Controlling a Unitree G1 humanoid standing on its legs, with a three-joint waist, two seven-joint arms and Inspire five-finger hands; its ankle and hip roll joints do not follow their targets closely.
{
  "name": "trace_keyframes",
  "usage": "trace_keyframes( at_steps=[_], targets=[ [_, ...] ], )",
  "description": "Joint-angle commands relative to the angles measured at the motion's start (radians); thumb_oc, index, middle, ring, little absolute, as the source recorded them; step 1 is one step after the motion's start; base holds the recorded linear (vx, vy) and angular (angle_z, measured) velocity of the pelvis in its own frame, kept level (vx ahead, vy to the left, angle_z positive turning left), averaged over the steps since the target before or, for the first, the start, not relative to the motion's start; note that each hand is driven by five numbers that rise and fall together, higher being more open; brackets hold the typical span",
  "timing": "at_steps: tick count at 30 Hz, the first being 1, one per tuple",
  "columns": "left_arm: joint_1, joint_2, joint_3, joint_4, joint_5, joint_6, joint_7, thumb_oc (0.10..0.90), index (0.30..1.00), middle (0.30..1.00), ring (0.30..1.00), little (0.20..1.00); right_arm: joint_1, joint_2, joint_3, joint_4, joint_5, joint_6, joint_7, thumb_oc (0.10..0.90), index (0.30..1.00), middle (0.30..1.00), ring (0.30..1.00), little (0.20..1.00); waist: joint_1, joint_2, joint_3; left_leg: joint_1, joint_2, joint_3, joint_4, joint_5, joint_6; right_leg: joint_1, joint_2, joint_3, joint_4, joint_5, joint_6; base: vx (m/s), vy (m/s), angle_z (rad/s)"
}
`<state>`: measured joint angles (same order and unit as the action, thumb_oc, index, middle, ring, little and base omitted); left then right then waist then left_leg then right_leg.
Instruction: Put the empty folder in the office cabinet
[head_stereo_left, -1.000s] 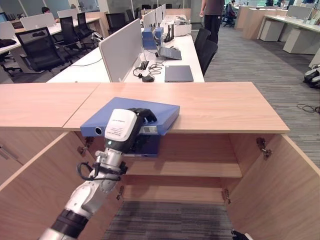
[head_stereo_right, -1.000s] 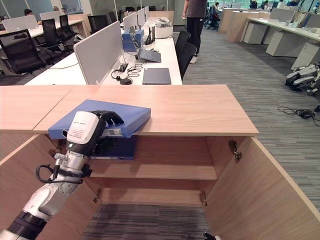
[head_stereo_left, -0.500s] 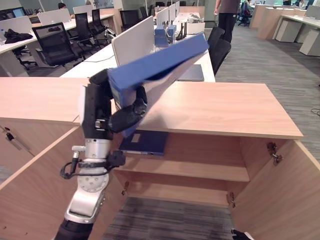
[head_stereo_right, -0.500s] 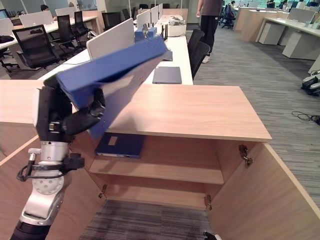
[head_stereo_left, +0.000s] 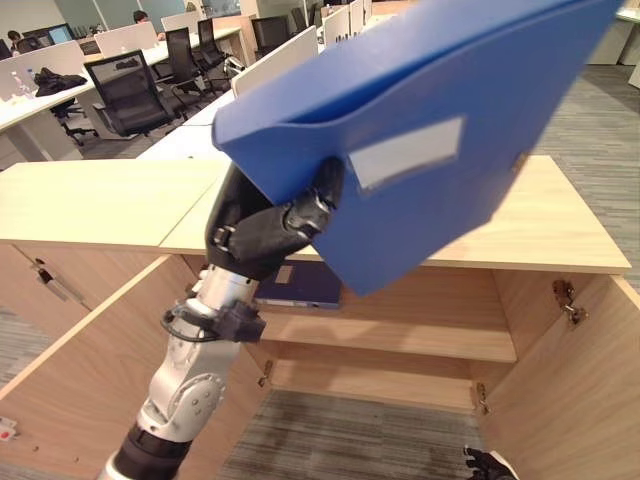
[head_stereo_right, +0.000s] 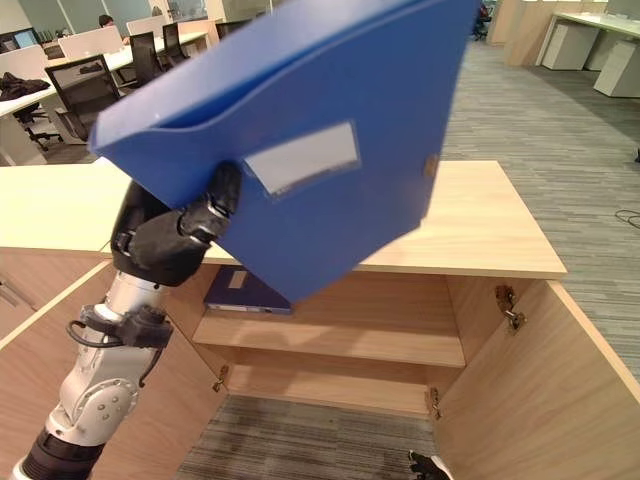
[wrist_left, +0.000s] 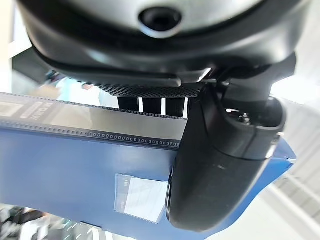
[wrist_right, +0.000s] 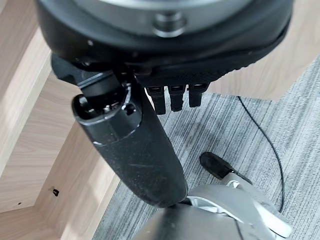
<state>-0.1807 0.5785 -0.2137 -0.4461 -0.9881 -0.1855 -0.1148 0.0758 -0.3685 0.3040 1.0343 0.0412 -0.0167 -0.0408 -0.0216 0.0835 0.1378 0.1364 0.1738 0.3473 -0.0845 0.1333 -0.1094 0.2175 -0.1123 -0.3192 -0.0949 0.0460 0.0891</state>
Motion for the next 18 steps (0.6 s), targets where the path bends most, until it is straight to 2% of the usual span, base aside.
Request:
trace_keyframes(
  at_steps=[1,2,4,12,14,18],
  targets=[
    [-0.160,0.069,0.045,-0.096,-0.102,-0.066,-0.023,0.400,0.300,0.300,0.300,0.300,-0.104,0.012,0.048,0.026,-0.013,-0.027,0.012,0.800,0.900,0.900,0.900,0.900,0.019,-0.027,0.024,0.039,0.038,0.027,0.037,-0.003,-0.070,0.076,-0.015,-0.024,0.019,-0.148,0.043,0.00,0.000,0.00],
    [-0.163,0.126,0.051,-0.104,-0.126,-0.052,-0.047,0.400,0.300,0.300,0.300,0.300,-0.102,0.011,0.047,0.025,-0.013,-0.028,0.015,0.800,0.900,0.900,0.900,0.900,0.021,-0.026,0.024,0.038,0.038,0.026,0.036,-0.001,-0.070,0.075,-0.015,-0.024,0.020,-0.147,0.044,0.00,0.000,0.00],
    [-0.162,0.139,0.067,-0.104,-0.121,-0.056,-0.047,0.400,0.300,0.300,0.300,0.300,-0.103,0.015,0.053,0.031,-0.016,-0.032,0.015,0.800,0.900,0.900,0.900,0.900,0.023,-0.028,0.023,0.038,0.037,0.025,0.035,-0.001,-0.070,0.074,-0.016,-0.022,0.020,-0.147,0.044,0.00,0.000,0.00],
    [-0.116,0.319,0.036,-0.054,-0.134,0.013,-0.112,0.400,0.300,0.300,0.300,0.300,-0.102,0.010,0.062,0.033,-0.015,-0.035,0.029,0.800,0.900,0.900,0.900,0.900,0.026,-0.024,0.020,0.041,0.033,0.028,0.029,0.003,-0.069,0.071,-0.016,-0.022,0.023,-0.142,0.045,0.00,0.000,0.00],
    [-0.116,0.320,0.037,-0.054,-0.134,0.013,-0.113,0.400,0.300,0.300,0.300,0.300,-0.102,0.011,0.063,0.033,-0.015,-0.035,0.029,0.800,0.900,0.900,0.900,0.900,0.026,-0.025,0.020,0.041,0.033,0.029,0.029,0.003,-0.069,0.070,-0.016,-0.022,0.023,-0.142,0.045,0.00,0.000,0.00],
    [-0.063,0.435,0.022,0.031,-0.079,0.062,-0.159,0.400,0.300,0.300,0.300,0.300,-0.104,0.012,0.037,0.018,0.052,-0.038,0.044,0.800,0.900,0.900,0.900,0.900,0.024,-0.020,0.018,0.046,0.034,0.035,0.026,0.005,-0.069,0.064,-0.017,-0.017,0.025,-0.136,0.047,0.00,0.000,0.00]
  ],
)
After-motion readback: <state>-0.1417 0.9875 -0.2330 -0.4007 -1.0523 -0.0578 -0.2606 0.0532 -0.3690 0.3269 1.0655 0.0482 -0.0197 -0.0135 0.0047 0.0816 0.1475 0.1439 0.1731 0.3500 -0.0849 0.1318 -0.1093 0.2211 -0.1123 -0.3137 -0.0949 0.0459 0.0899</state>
